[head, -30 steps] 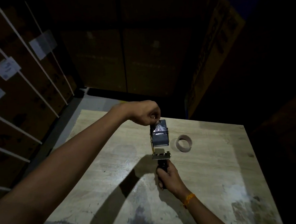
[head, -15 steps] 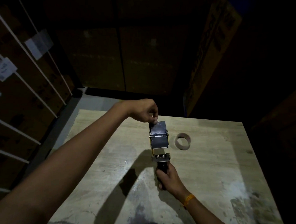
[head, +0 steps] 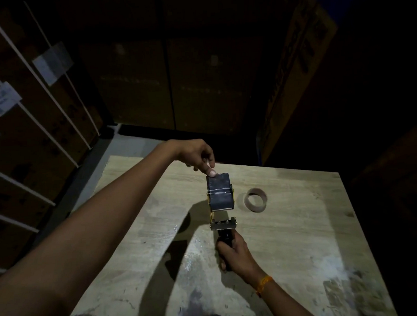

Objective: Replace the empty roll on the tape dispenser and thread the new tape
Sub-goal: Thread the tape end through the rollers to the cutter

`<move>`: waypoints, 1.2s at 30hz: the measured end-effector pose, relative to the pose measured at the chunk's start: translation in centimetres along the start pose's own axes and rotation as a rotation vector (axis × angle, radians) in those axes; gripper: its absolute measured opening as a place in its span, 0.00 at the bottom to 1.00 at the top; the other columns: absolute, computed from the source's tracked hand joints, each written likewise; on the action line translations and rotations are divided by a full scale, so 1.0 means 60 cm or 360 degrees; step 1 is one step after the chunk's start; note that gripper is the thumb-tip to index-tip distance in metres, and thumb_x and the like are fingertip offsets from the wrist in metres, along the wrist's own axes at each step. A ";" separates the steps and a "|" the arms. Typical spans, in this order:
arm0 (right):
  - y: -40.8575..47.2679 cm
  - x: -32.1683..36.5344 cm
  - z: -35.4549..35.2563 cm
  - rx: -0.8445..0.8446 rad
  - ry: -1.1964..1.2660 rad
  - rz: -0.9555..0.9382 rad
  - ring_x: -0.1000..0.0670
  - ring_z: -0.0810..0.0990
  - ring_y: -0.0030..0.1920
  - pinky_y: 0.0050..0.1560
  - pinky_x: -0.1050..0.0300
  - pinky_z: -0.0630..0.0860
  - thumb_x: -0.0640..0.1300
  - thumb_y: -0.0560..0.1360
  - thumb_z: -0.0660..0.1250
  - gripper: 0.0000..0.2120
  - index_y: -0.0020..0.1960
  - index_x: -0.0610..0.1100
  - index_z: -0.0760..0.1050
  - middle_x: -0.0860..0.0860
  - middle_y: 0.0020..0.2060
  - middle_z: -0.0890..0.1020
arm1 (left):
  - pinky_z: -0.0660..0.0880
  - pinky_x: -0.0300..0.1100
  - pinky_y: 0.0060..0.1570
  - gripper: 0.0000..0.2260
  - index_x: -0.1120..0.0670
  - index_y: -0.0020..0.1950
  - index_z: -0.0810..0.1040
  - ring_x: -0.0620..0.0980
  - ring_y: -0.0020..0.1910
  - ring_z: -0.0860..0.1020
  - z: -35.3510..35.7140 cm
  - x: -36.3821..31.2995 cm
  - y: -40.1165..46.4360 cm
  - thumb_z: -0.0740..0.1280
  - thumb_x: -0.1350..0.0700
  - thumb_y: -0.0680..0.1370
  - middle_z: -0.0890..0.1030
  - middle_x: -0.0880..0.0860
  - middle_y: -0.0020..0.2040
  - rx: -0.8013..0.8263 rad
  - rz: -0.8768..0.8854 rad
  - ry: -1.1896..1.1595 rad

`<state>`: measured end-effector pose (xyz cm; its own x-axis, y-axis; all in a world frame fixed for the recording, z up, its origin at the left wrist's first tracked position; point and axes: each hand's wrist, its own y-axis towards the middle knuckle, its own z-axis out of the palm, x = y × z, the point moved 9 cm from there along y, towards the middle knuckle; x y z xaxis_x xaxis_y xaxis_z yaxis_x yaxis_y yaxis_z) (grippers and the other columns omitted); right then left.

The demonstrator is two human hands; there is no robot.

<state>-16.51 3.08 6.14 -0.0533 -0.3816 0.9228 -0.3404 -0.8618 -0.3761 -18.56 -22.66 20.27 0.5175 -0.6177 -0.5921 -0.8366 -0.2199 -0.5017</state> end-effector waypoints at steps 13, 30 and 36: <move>0.013 0.013 0.001 0.0002 -0.0024 -0.0003 0.46 0.73 0.24 0.26 0.55 0.72 0.35 0.79 0.61 0.04 0.54 0.36 0.68 0.38 0.30 0.74 | 0.74 0.41 0.40 0.12 0.55 0.61 0.87 0.46 0.45 0.80 0.002 0.038 0.018 0.77 0.56 0.78 0.85 0.46 0.49 0.0043 0.0022 -0.0364; 0.019 0.015 0.002 0.0033 0.0020 0.0034 0.42 0.73 0.27 0.30 0.51 0.75 0.38 0.78 0.62 0.09 0.45 0.30 0.71 0.36 0.30 0.76 | 0.76 0.46 0.52 0.11 0.60 0.58 0.87 0.50 0.52 0.80 0.008 0.078 0.029 0.77 0.56 0.78 0.86 0.50 0.50 -0.0010 -0.0115 -0.0653; 0.033 0.017 -0.007 -0.0015 0.0068 0.0034 0.41 0.73 0.27 0.31 0.48 0.74 0.39 0.78 0.62 0.15 0.39 0.27 0.70 0.35 0.28 0.75 | 0.77 0.44 0.46 0.13 0.63 0.60 0.84 0.49 0.47 0.81 0.009 0.085 0.027 0.75 0.55 0.80 0.86 0.53 0.51 -0.0242 -0.0083 -0.0661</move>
<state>-17.62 1.12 6.40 -0.1009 -0.3853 0.9173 -0.3474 -0.8503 -0.3953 -17.19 -25.80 16.09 0.5621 -0.2542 -0.7870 -0.8083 -0.3702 -0.4577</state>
